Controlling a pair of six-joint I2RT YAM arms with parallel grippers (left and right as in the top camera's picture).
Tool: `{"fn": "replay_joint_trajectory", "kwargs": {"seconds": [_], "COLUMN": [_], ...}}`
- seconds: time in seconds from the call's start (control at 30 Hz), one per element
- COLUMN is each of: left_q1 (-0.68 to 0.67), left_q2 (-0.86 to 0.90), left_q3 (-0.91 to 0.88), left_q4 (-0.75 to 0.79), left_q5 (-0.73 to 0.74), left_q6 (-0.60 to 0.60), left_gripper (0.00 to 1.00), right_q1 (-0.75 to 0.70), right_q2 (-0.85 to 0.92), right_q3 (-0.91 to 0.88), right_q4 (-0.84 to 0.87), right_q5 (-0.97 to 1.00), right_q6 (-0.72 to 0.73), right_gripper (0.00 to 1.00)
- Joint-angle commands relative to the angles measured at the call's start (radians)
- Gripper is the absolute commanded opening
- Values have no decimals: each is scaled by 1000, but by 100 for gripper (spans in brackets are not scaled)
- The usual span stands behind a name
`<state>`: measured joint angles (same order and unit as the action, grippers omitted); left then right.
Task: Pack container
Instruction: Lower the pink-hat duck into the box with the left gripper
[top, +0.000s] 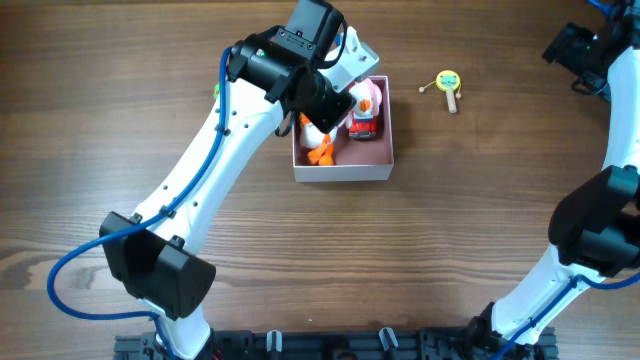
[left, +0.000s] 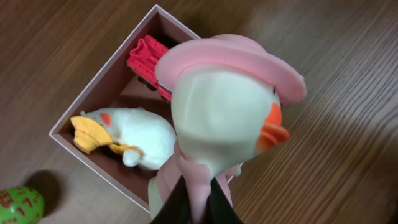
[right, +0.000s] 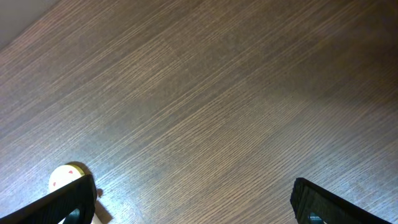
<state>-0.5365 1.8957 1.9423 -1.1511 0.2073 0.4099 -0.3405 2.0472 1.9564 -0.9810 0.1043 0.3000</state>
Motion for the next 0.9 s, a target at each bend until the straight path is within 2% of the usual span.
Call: {"fn": "replay_joint_trajectory", "kwargs": {"seconds": [0.0, 0.07, 0.23, 0.37, 0.5, 0.87], "left_q1": [1, 1, 1, 1, 0, -6], "left_q2": [-24, -18, 0, 26, 55, 79], "left_q3": [18, 18, 17, -4, -14, -14], "left_q4": [4, 3, -13, -16, -16, -43], "left_q5": [8, 9, 9, 9, 9, 33], "left_q6": [138, 171, 298, 302, 312, 312], "left_gripper": [8, 4, 4, 6, 12, 14], "right_q1": [5, 5, 5, 5, 5, 5], "right_q2": [-24, -24, -24, -24, -24, -24], "right_q3": [-2, -2, -2, -2, -2, -2], "right_q4": [2, 3, 2, 3, 2, 2], "right_q5": [-8, -8, -8, -8, -8, -8], "right_q6": [-9, -9, -9, -9, -9, -9], "right_gripper": [100, 100, 100, 100, 100, 100]}}
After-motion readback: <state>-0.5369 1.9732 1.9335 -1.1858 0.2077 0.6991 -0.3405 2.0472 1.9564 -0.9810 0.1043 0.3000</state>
